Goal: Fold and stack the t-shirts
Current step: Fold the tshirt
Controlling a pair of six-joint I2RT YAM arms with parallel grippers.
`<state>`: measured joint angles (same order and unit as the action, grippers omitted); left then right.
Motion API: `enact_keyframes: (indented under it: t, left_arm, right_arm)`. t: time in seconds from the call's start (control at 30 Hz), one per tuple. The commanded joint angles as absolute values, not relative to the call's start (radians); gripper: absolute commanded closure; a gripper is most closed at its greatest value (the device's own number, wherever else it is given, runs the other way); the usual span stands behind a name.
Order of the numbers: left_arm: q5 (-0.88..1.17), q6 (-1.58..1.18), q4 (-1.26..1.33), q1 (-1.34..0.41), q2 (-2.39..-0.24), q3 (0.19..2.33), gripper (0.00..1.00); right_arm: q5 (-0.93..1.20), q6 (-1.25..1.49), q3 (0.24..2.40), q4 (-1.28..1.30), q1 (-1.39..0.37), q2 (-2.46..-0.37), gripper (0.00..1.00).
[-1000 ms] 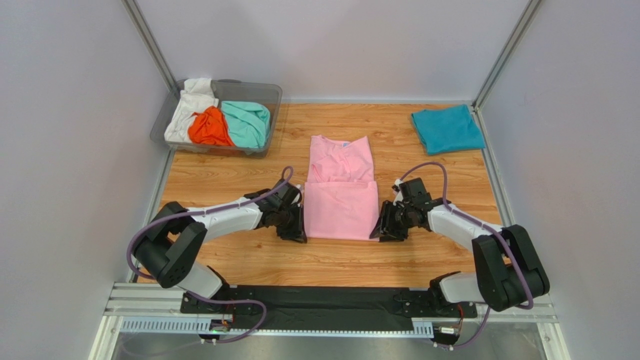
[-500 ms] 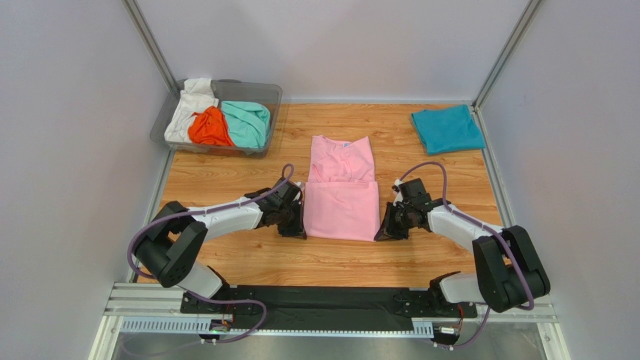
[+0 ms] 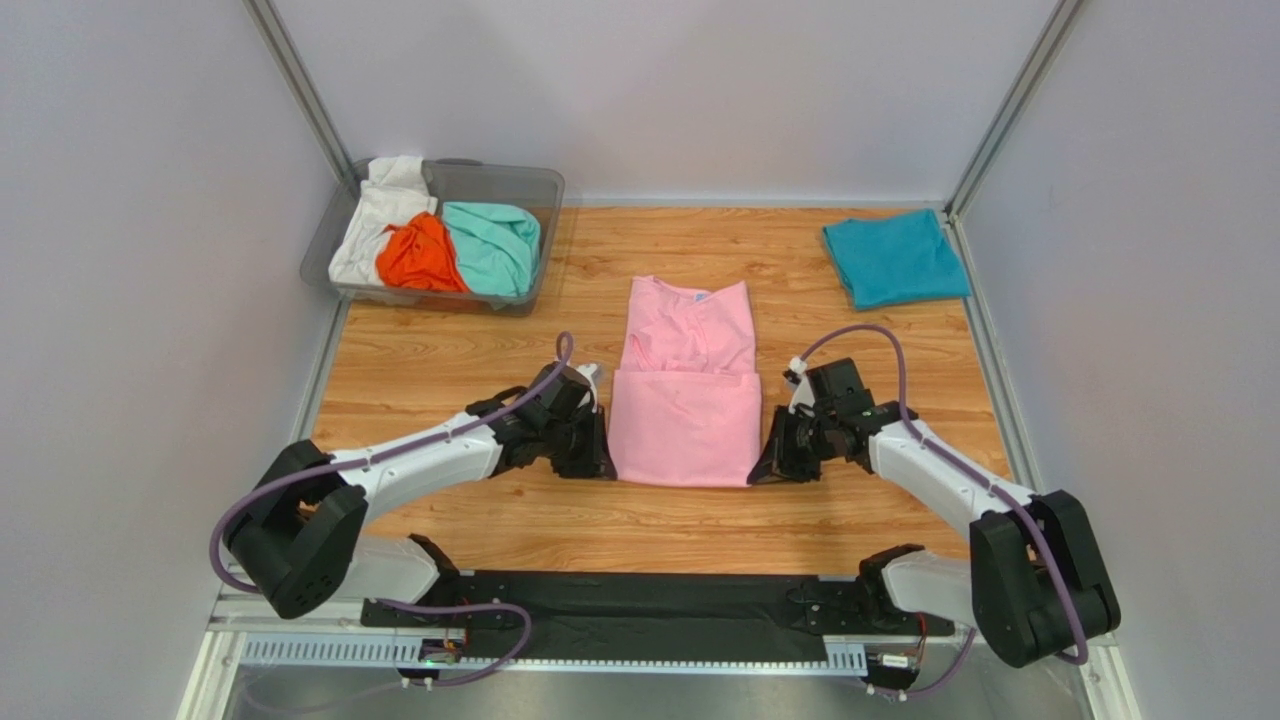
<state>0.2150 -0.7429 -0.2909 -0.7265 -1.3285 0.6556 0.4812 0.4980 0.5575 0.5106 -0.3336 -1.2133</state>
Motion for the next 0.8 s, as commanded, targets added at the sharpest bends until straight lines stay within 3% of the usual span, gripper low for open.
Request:
enact_keyframes:
  t: [0.0,0.13,0.33,0.47,0.5,0.53,0.77]
  left_arm:
    - [0.138,-0.772,-0.351,-0.732,-1.344,0.670,0.69]
    - [0.129,-0.801,-0.304,-0.730,-1.394,0.676,0.53]
    - [0.109,-0.808,-0.270,-0.730,-1.506,0.710,0.54]
    - [0.115,-0.804,-0.253,-0.730,-1.557,0.729,0.70]
    - [0.114,-0.802,-0.256,-0.730,-1.563,0.730,0.94]
    - [0.118,-0.802,-0.264,-0.730,-1.568,0.733,1.00]
    - [0.172,-0.767,-0.380,-0.732,-1.402,0.716,1.00]
  right_arm:
    - [0.505,0.482,0.580,0.523,-0.339,-1.196,1.00]
    - [0.512,0.480,0.578,0.518,-0.336,-1.209,1.00]
    - [0.511,0.477,0.577,0.517,-0.337,-1.215,1.00]
    - [0.511,0.476,0.574,0.517,-0.339,-1.216,1.00]
    - [0.511,0.477,0.572,0.518,-0.341,-1.216,1.00]
    - [0.509,0.477,0.572,0.522,-0.338,-1.215,1.00]
    - [0.526,0.472,0.592,0.612,-0.339,-1.151,1.00]
